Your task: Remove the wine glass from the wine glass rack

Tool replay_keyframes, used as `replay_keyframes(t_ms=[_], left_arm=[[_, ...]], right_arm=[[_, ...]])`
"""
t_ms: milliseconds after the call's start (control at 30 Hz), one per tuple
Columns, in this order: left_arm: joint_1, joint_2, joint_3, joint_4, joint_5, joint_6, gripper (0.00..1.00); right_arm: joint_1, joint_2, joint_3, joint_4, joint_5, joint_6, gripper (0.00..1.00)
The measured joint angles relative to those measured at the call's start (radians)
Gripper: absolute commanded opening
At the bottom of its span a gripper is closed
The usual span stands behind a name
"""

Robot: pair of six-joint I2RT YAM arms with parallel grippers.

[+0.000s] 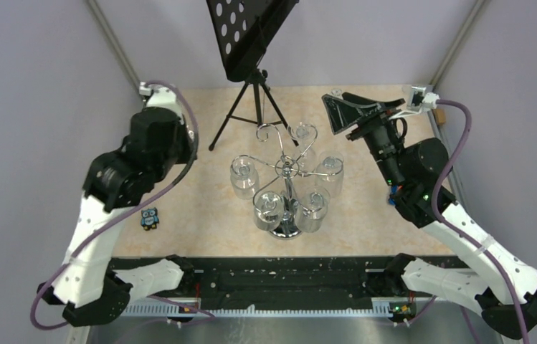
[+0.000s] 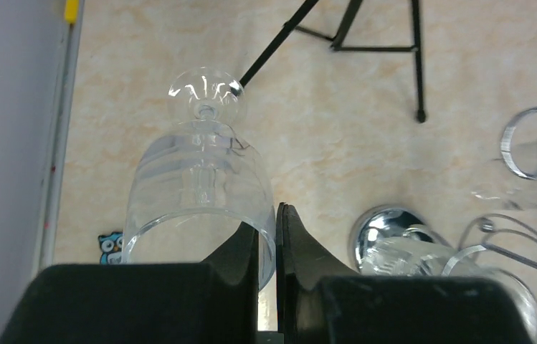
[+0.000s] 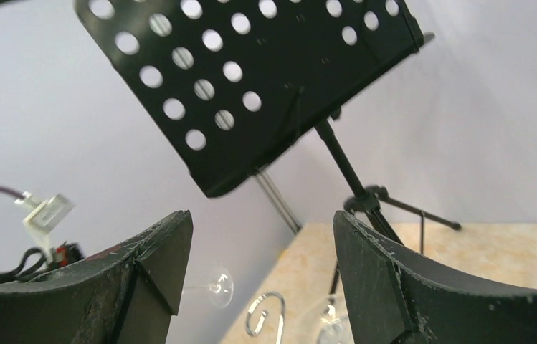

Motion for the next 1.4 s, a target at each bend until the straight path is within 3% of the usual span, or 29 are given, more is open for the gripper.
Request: replay_keyframes(t_ms=[133,333,567,800,1067,1367,1400], left_arm=[[0.043,0.075,-0.091,0.0,-0.019,-0.013,0.0],[0.315,0.098,-0.282,0.041,0.173,-0.024,0.0],[0.444,0.214,-0.317,0.093,0.332,-0.022,0.0],[0.484,0.39,-0.301,0.146,0.424,-0.008,0.0],[0.499,0.569,-0.171,0.142,0.458,0.008,0.0],[0.512,0.643,-0.126,0.143,0.485,0.023,0.0],[0.512,0.648,-0.12,0.142,0.489,0.023,0.04]], right_arm=[[0.0,-0.003,-0.006,-0.074,0.014,-0.022,0.73],[0.0,-0.043,-0.053,-0.116,0.071,-0.032,0.73],[0.0,-0.061,-0.064,-0.138,0.106,-0.043,0.73],[0.0,-0.089,-0.094,-0.156,0.149,-0.066,0.73],[0.001,-0.128,-0.102,-0.172,0.204,-0.102,0.73],[0.001,-0.159,-0.108,-0.175,0.234,-0.132,0.73],[0.001,-0.159,-0.108,-0.177,0.233,-0.135,0.73]])
